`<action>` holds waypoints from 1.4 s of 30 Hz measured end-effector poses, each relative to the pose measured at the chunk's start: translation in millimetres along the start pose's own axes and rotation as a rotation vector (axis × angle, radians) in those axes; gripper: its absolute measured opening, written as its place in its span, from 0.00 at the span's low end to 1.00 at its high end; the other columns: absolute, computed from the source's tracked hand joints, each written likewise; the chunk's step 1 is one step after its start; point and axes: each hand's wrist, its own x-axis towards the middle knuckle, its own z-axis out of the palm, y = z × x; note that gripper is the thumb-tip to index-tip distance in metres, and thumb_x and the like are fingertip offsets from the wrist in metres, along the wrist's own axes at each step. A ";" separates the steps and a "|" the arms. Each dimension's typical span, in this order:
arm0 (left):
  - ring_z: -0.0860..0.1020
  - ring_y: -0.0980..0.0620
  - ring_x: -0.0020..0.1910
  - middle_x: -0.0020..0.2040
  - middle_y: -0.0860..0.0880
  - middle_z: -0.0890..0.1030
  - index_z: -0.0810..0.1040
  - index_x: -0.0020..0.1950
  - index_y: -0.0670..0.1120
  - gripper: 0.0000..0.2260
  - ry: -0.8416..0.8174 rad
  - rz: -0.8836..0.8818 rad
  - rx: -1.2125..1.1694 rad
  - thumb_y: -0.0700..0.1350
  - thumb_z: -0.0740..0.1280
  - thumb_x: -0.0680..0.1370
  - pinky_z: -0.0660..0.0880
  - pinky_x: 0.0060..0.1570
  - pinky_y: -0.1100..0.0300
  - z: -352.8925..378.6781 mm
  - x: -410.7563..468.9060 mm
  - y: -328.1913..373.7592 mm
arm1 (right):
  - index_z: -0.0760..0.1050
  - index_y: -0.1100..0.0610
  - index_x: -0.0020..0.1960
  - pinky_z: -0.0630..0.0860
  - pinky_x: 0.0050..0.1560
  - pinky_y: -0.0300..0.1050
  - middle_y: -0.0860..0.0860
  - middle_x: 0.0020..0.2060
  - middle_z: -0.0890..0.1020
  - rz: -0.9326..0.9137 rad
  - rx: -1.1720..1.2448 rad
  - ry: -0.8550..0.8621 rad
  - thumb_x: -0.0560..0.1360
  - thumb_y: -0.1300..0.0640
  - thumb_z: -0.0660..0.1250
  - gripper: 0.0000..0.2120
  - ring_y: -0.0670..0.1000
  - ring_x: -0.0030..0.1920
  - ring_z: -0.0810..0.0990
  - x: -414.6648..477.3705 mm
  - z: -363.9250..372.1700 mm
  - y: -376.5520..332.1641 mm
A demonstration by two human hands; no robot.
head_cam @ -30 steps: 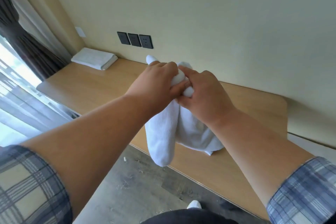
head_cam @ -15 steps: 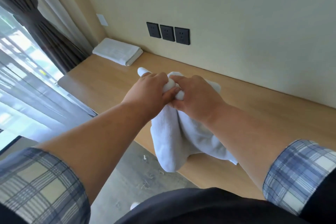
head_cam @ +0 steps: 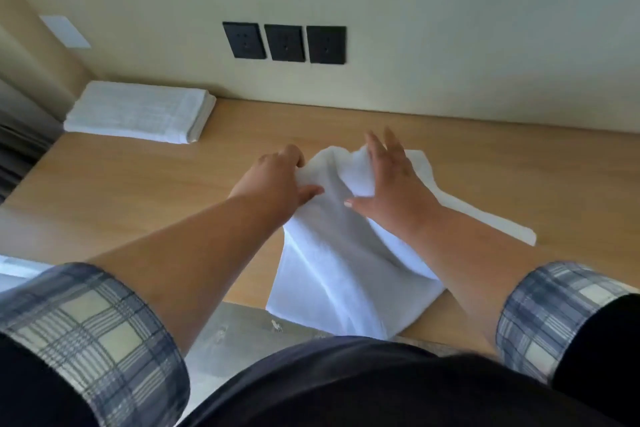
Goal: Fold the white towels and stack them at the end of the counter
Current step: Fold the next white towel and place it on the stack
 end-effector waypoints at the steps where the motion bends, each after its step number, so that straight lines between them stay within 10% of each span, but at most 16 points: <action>1: 0.71 0.48 0.47 0.47 0.52 0.73 0.66 0.51 0.56 0.19 -0.008 -0.007 -0.004 0.60 0.73 0.72 0.67 0.43 0.55 0.9 9.1 -7.9 | 0.37 0.45 0.80 0.56 0.72 0.44 0.53 0.80 0.42 0.074 -0.048 -0.035 0.68 0.44 0.78 0.58 0.55 0.79 0.50 -4.4 10.3 3.5; 12: 0.52 0.40 0.77 0.78 0.43 0.56 0.59 0.77 0.54 0.29 -0.128 0.227 0.167 0.58 0.65 0.79 0.54 0.75 0.44 62.9 13.0 -54.6 | 0.37 0.45 0.80 0.51 0.76 0.63 0.56 0.81 0.45 0.343 -0.419 -0.389 0.77 0.36 0.64 0.46 0.61 0.79 0.50 -63.1 49.5 33.0; 22: 0.39 0.39 0.78 0.81 0.45 0.40 0.41 0.79 0.60 0.42 -0.435 0.581 0.646 0.65 0.66 0.75 0.39 0.69 0.28 103.6 -45.1 -39.6 | 0.32 0.40 0.78 0.49 0.73 0.71 0.50 0.80 0.42 0.368 -0.430 -0.455 0.76 0.38 0.64 0.46 0.57 0.80 0.43 -73.3 46.7 48.1; 26: 0.40 0.39 0.78 0.81 0.45 0.44 0.43 0.79 0.59 0.39 -0.451 0.520 0.736 0.45 0.67 0.79 0.43 0.71 0.29 103.2 -30.6 -29.9 | 0.30 0.42 0.78 0.56 0.73 0.68 0.50 0.80 0.39 0.309 -0.457 -0.537 0.77 0.43 0.65 0.47 0.56 0.80 0.41 -75.2 39.6 58.5; 33: 0.35 0.37 0.77 0.80 0.43 0.39 0.51 0.78 0.59 0.34 -0.401 0.309 0.733 0.43 0.65 0.78 0.45 0.70 0.31 117.3 -0.2 -13.2 | 0.35 0.51 0.81 0.68 0.69 0.58 0.55 0.80 0.46 0.223 -0.563 -0.629 0.81 0.52 0.61 0.40 0.59 0.79 0.50 -56.2 24.1 62.8; 37: 0.31 0.36 0.76 0.76 0.42 0.28 0.40 0.79 0.58 0.39 -0.329 0.102 0.693 0.43 0.63 0.79 0.46 0.70 0.30 116.9 6.1 -19.9 | 0.64 0.54 0.70 0.72 0.52 0.50 0.53 0.64 0.74 0.183 -0.667 -0.682 0.79 0.43 0.60 0.24 0.57 0.60 0.74 -18.7 1.1 38.5; 40: 0.35 0.40 0.78 0.76 0.45 0.27 0.28 0.76 0.58 0.44 -0.207 -0.064 0.447 0.40 0.61 0.78 0.50 0.74 0.38 115.9 0.4 -38.4 | 0.69 0.53 0.51 0.70 0.42 0.48 0.50 0.51 0.78 0.049 -0.626 -0.596 0.78 0.42 0.59 0.14 0.54 0.45 0.76 17.5 -4.4 2.6; 42: 0.40 0.44 0.79 0.79 0.49 0.34 0.29 0.76 0.60 0.42 -0.139 -0.217 0.144 0.43 0.61 0.80 0.51 0.76 0.44 116.0 -7.8 -54.5 | 0.73 0.53 0.59 0.76 0.45 0.50 0.50 0.54 0.79 -0.065 -0.471 -0.479 0.79 0.42 0.60 0.17 0.55 0.49 0.79 46.4 6.8 -28.5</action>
